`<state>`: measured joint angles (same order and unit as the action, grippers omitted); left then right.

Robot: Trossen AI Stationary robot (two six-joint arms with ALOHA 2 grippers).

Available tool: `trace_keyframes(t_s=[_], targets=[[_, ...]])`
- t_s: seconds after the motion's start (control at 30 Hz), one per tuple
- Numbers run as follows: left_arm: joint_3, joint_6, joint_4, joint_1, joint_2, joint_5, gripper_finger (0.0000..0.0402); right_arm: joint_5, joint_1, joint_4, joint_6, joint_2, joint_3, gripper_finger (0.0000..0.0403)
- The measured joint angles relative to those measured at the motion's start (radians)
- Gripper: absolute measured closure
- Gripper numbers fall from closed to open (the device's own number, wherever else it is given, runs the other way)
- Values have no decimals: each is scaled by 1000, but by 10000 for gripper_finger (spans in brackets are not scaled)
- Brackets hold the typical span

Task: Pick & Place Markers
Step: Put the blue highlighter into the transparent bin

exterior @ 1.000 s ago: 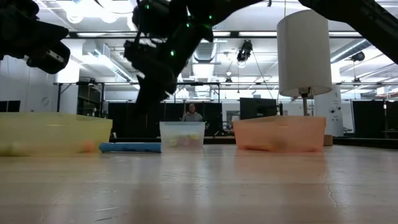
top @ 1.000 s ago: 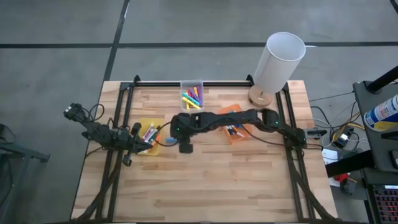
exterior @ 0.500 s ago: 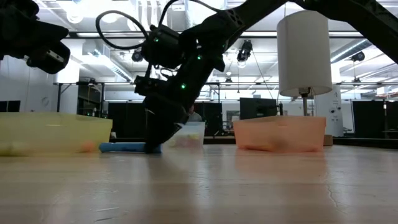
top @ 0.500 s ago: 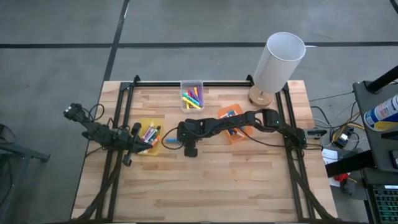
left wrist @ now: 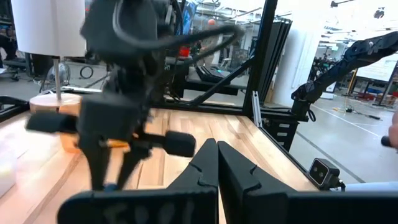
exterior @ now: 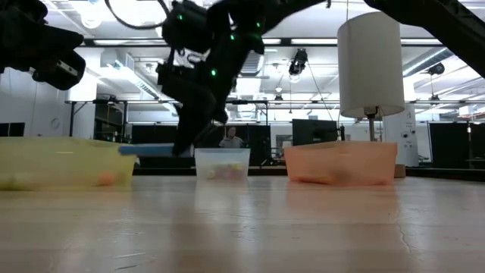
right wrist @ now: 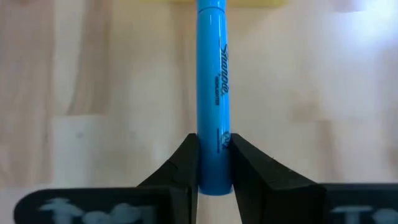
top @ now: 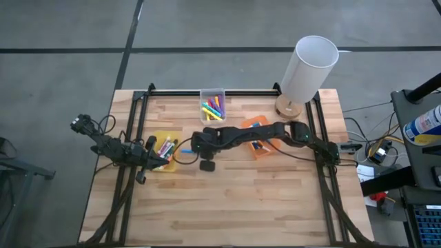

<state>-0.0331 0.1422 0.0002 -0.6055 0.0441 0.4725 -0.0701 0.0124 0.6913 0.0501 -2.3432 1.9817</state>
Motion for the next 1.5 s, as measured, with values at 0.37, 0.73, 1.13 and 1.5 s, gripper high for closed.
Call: trace_keyframes(t_s=[0.37,0.73,1.13,1.5], targets=[[0,0,0,0,0,0,402,-327,30,253,105,3,255,343],[0,0,0,0,0,0,402,-346,191,274,447,5,258,339],[0,0,0,0,0,0,402,-204,319,156,550,4,100,336],[0,0,0,0,0,0,402,-73,367,93,578,3,-7,321]])
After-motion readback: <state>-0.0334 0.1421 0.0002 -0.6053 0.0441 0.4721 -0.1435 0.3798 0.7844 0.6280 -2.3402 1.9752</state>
